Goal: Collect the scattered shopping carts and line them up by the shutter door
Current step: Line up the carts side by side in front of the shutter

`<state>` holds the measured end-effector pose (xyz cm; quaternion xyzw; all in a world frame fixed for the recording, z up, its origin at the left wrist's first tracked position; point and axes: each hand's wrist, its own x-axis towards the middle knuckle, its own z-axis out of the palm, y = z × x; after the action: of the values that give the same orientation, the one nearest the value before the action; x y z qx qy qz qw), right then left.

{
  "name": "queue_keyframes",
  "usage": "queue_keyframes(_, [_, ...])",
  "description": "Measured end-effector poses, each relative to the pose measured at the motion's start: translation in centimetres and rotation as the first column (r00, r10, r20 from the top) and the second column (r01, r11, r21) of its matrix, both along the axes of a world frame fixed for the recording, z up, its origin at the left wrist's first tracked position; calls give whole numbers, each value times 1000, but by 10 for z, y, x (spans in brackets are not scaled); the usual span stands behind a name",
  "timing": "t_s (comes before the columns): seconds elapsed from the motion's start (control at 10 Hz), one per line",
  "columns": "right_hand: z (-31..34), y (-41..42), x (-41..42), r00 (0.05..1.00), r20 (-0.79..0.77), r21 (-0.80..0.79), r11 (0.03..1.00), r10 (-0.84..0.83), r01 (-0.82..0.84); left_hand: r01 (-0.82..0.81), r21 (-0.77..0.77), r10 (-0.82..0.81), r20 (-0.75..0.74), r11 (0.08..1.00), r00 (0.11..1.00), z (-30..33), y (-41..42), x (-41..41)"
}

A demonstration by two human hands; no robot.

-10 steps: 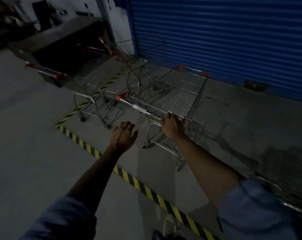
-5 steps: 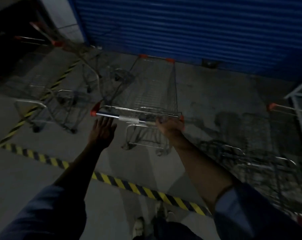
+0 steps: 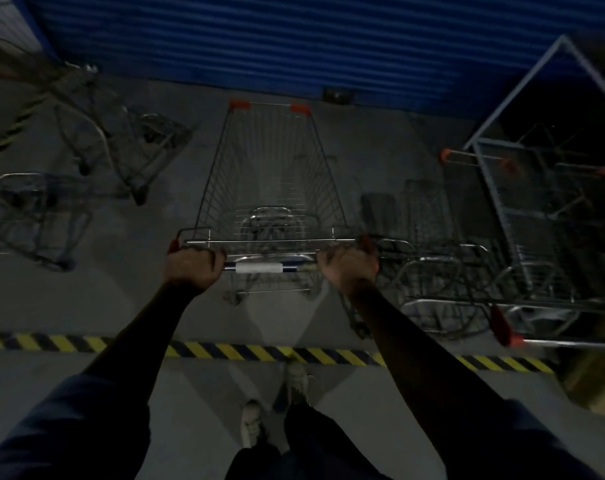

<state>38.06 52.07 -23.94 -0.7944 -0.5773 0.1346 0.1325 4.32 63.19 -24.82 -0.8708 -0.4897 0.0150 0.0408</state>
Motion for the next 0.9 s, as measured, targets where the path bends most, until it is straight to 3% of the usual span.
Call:
queue_keyframes(0.1, [9, -22, -8, 999, 32, -159, 987, -18, 23, 112, 40, -109, -77, 993, 991, 2, -3, 5])
queue_keyframes(0.2, [9, -47, 4, 961, 275, -301, 949, -14, 99, -17, -226, -33, -217, 974, 976, 15, -17, 23])
queue_keyframes(0.3, [22, -78, 26, 945, 324, -362, 929, 48, 77, 59, -225, -111, -228, 972, 967, 32, -44, 55])
queue_keyframes(0.4, [27, -113, 64, 941, 331, -315, 948, 71, 39, 140, -264, -247, -435, 954, 866, 62, -89, 86])
queue_keyframes(0.5, [10, -140, 93, 880, 415, -350, 934, 230, -79, 204, -214, -282, -445, 955, 850, 45, -107, 99])
queue_keyframes(0.6, [10, -160, 102, 911, 384, -336, 942, 146, -10, 206, -63, -215, -299, 977, 930, 9, -122, 105])
queue_keyframes(0.7, [11, -184, 110, 903, 393, -324, 945, 172, -39, 268, -36, -269, -230, 963, 935, -5, -141, 113])
queue_keyframes(0.8, [12, -205, 120, 903, 384, -296, 952, 192, -76, 306, 66, -285, -227, 950, 931, -7, -165, 116])
queue_keyframes(0.9, [20, -221, 123, 878, 411, -312, 943, 244, -116, 242, 39, -223, -267, 969, 937, -6, -182, 120])
